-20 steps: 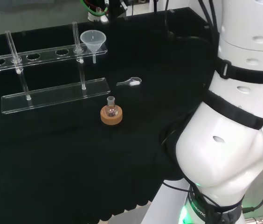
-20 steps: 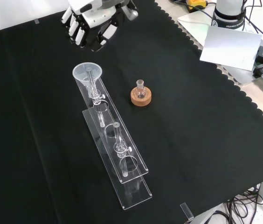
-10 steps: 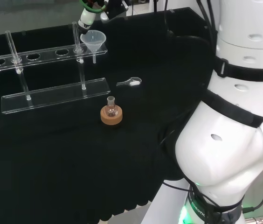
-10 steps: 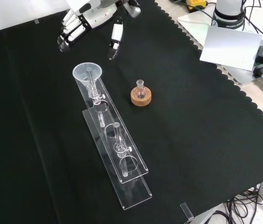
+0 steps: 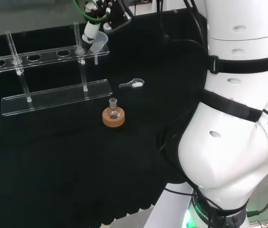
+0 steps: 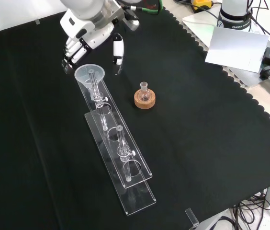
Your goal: Pick up the funnel from the transparent funnel stand.
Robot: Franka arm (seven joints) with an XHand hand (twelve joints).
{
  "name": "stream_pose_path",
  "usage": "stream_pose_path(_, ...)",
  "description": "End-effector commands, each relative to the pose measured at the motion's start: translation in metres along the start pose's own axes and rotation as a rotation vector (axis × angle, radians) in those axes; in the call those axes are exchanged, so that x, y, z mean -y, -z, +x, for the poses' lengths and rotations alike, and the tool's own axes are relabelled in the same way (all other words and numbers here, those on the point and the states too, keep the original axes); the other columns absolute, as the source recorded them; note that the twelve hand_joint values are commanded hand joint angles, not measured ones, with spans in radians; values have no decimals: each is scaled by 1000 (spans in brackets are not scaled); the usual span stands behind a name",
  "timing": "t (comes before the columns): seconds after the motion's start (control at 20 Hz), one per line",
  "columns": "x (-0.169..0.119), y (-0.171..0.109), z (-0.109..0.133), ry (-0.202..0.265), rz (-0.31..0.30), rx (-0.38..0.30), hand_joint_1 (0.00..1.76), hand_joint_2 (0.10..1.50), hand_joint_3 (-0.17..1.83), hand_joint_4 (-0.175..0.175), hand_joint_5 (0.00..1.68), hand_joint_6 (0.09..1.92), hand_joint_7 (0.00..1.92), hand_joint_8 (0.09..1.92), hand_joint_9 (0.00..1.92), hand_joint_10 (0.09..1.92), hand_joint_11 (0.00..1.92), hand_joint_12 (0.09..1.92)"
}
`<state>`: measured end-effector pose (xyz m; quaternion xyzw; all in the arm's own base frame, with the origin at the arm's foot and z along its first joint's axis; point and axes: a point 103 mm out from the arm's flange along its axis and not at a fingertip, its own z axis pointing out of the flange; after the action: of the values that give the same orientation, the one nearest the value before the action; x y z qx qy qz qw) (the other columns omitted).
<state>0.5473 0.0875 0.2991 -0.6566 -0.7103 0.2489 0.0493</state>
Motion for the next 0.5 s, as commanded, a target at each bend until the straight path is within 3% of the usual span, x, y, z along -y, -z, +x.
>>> stream_pose_path(0.05, -6, -14, 1, -17, 19, -15, 589, 708, 237, -8, 87, 87, 11, 670, 276, 812, 413, 1469)
stream_pose_path(0.5, -8, -11, 12, 14, -5, -16, 607, 708, 247, -5, 102, 87, 24, 685, 291, 805, 424, 1467)
